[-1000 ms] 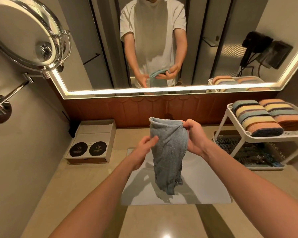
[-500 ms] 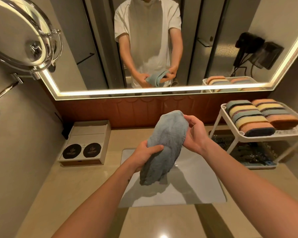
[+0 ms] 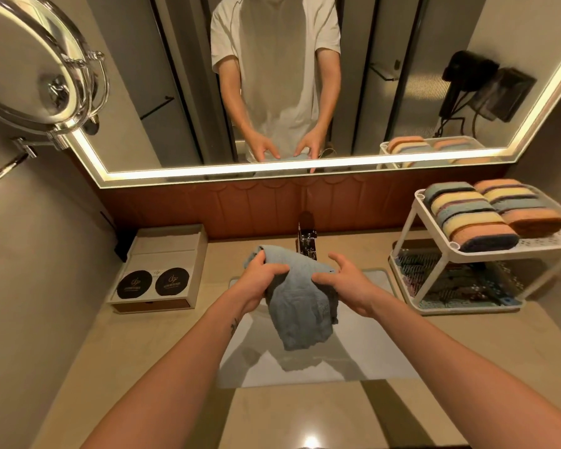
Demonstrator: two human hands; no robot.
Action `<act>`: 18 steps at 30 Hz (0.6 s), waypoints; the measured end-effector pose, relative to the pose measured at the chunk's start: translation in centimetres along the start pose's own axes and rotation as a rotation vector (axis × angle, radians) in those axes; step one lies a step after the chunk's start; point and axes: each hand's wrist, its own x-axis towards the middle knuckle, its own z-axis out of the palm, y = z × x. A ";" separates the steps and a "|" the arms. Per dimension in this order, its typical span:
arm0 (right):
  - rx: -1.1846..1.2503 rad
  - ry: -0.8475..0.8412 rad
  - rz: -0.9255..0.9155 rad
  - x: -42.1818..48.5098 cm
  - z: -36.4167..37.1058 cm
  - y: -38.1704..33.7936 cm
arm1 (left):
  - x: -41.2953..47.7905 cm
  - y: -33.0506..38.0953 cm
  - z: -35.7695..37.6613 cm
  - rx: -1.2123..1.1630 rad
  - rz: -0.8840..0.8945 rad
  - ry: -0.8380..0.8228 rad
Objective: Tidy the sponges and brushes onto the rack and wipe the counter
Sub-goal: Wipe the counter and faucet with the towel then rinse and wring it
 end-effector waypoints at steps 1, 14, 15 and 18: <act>0.022 0.012 -0.006 0.0 0.1 0.1 | -0.1 -0.1 -0.2 0.024 -0.025 -0.013; 0.017 0.059 -0.057 0.9 0.3 -0.2 | -0.2 -0.6 -0.3 0.616 0.237 0.154; 0.026 0.067 -0.053 1.0 0.3 -0.2 | -0.1 -0.6 -0.3 0.663 0.299 0.154; -0.003 0.061 -0.069 1.1 0.6 -0.4 | -0.2 -0.3 -0.4 0.846 0.401 0.208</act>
